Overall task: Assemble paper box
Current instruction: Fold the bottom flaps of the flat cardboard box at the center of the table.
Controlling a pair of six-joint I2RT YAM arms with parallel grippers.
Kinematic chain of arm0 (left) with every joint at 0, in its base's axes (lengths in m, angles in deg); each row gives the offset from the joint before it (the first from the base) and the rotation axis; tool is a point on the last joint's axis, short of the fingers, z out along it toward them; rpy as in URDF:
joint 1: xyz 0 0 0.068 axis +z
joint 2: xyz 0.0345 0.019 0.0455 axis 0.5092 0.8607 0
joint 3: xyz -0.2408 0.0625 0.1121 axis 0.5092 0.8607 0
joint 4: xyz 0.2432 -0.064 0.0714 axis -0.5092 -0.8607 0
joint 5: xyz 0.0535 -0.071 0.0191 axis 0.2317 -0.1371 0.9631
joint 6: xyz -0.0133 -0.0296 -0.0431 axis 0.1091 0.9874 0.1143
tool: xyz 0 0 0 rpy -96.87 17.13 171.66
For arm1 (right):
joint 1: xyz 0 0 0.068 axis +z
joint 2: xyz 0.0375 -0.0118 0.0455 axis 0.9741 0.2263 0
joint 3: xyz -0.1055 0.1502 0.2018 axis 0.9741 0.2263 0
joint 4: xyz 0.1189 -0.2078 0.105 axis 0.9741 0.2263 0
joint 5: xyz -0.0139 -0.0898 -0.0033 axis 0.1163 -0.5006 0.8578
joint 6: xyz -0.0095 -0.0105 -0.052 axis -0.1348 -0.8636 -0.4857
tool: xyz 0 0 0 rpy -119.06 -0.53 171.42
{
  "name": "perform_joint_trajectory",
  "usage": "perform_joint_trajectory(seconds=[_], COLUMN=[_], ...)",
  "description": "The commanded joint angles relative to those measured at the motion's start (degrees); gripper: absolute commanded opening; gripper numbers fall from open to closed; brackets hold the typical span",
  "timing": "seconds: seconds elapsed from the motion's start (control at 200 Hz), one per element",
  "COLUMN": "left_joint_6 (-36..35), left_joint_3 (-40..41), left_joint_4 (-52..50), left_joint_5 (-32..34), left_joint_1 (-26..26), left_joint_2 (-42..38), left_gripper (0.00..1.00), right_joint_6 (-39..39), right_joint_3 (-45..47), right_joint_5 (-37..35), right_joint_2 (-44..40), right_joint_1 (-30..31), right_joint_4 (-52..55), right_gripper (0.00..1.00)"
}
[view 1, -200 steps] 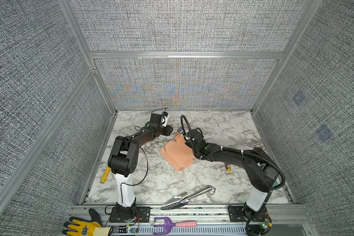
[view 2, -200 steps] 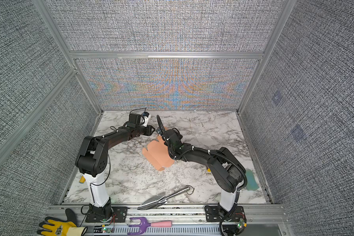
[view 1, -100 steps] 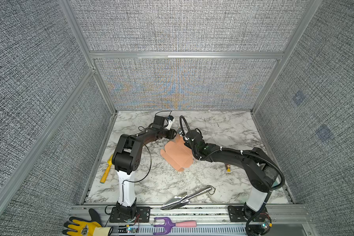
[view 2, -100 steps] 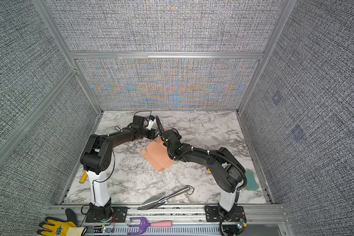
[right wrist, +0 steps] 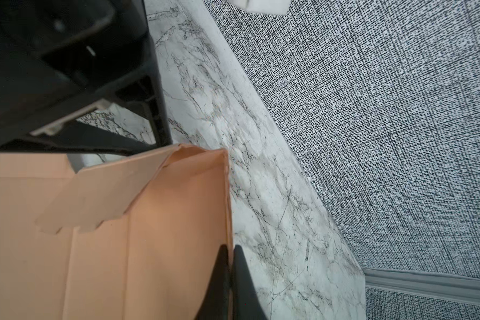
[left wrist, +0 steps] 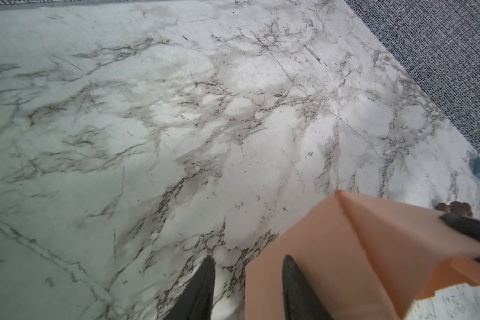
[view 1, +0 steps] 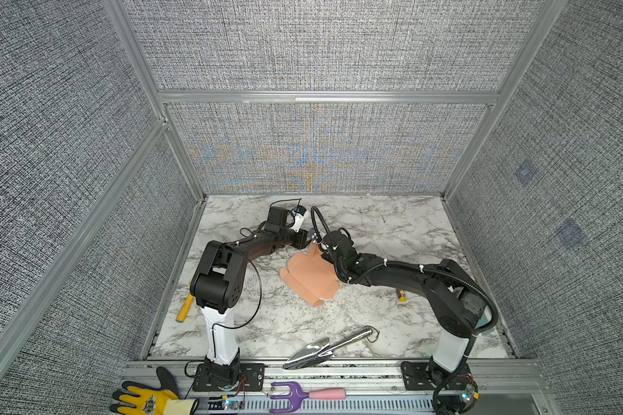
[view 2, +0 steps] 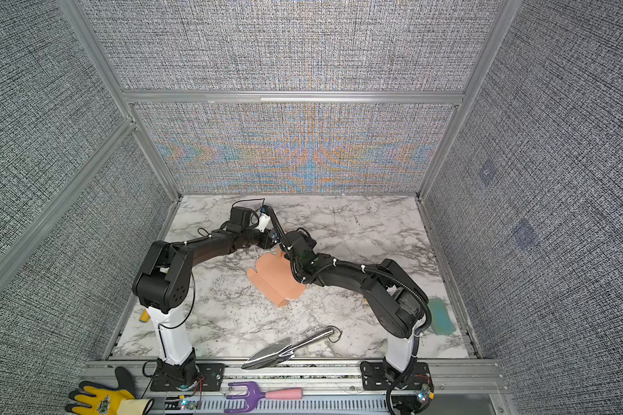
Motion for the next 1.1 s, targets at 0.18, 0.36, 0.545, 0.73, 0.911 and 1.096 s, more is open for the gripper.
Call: perform_joint_trajectory(seconds=[0.18,0.36,0.545,0.73,0.911,1.096], left_joint_6=[-0.75,-2.34,-3.43,-5.33,-6.55,-6.81], left_joint_3=[2.47,3.56,4.48,4.46,3.57,4.19], left_joint_4=[3.68,4.36,4.93,4.07,2.01,1.65], left_joint_5=[-1.85,-3.48,-5.86,-7.01,-6.26,-5.58], left_joint_1=[-1.16,-1.18,-1.18,-1.15,-0.94,0.04], left_joint_2=[-2.09,-3.75,-4.73,-4.71,-3.89,-4.09], left_gripper=[0.43,0.43,0.44,0.44,0.44,0.44], right_joint_6=[2.19,2.88,3.73,3.9,3.21,2.31], right_joint_3=[-1.02,-0.71,-0.14,0.21,0.37,0.86], right_joint_5=[1.79,2.64,4.18,5.32,4.84,4.13], right_joint_2=[-1.07,-1.76,-2.76,-3.12,-2.93,-3.4], right_joint_1=[0.27,0.1,-0.27,-0.49,-0.45,-0.2], right_joint_4=[3.0,3.79,4.14,4.23,4.23,4.43], right_gripper=[0.03,0.03,0.04,0.04,0.03,0.03])
